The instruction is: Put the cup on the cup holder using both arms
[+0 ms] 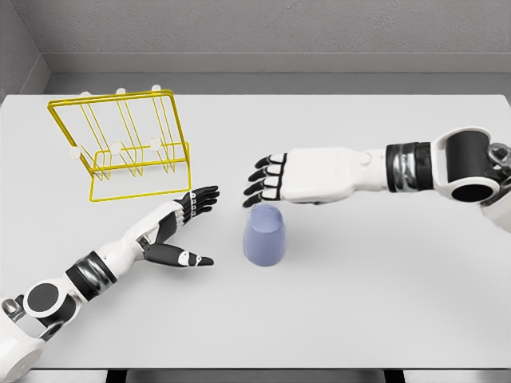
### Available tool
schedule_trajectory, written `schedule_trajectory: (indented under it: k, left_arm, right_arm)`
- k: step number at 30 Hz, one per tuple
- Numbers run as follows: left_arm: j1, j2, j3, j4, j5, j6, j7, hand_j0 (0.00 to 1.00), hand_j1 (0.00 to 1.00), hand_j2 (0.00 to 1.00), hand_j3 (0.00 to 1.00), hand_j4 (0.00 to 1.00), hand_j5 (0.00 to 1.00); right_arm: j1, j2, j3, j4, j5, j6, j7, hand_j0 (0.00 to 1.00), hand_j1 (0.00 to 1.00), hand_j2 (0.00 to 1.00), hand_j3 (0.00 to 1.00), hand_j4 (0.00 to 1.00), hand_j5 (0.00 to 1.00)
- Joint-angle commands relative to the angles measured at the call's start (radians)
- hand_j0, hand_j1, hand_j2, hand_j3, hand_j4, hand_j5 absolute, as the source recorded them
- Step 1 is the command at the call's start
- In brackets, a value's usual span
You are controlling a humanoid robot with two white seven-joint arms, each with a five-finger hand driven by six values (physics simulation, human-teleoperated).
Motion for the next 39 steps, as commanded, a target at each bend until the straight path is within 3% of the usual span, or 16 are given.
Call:
schedule_trajectory:
  k: [1,2,4,6,8,13,18,39]
  left_arm:
    - [0.0,0.001,0.001,0.0,0.003,0.0,0.0,1.0,1.0,1.0,1.0,1.0,1.0]
    - [-0.005,-0.001,-0.001,0.002,0.003,0.0,0.0,1.0,1.0,1.0,1.0,1.0,1.0]
    - [-0.006,-0.002,-0.005,0.0,0.003,0.0,0.0,1.0,1.0,1.0,1.0,1.0,1.0]
    - [-0.009,-0.019,-0.009,0.002,0.001,0.002,0.0,1.0,1.0,1.0,1.0,1.0,1.0]
    - [-0.012,-0.042,-0.01,0.0,0.001,0.003,0.0,1.0,1.0,1.0,1.0,1.0,1.0]
    - [-0.04,-0.074,-0.036,0.0,0.001,0.006,0.0,1.0,1.0,1.0,1.0,1.0,1.0]
    - [-0.074,-0.098,-0.079,0.0,0.001,0.009,0.001,1.0,1.0,1.0,1.0,1.0,1.0]
    - [-0.074,-0.098,-0.079,0.0,0.001,0.009,0.001,1.0,1.0,1.0,1.0,1.0,1.0]
  right_arm:
    - [0.003,-0.024,-0.105,-0.002,-0.058,0.003,-0.006,1.0,1.0,1.0,1.0,1.0,1.0]
    - [0.021,-0.027,-0.163,0.0,-0.104,0.003,-0.005,1.0,1.0,1.0,1.0,1.0,1.0]
    - [0.124,-0.061,-0.314,0.017,-0.144,0.003,-0.003,1.0,1.0,1.0,1.0,1.0,1.0]
    - [0.308,-0.061,-0.593,0.083,-0.196,0.003,0.0,1.0,1.0,1.0,1.0,1.0,1.0]
    - [0.434,-0.061,-0.729,0.084,-0.216,0.003,0.0,1.0,1.0,1.0,1.0,1.0,1.0]
    - [0.531,-0.047,-0.743,0.158,-0.244,0.003,-0.002,1.0,1.0,1.0,1.0,1.0,1.0]
    - [0.572,-0.01,-0.774,0.253,-0.239,0.003,0.001,1.0,1.0,1.0,1.0,1.0,1.0]
    - [0.572,-0.01,-0.774,0.253,-0.239,0.003,0.001,1.0,1.0,1.0,1.0,1.0,1.0]
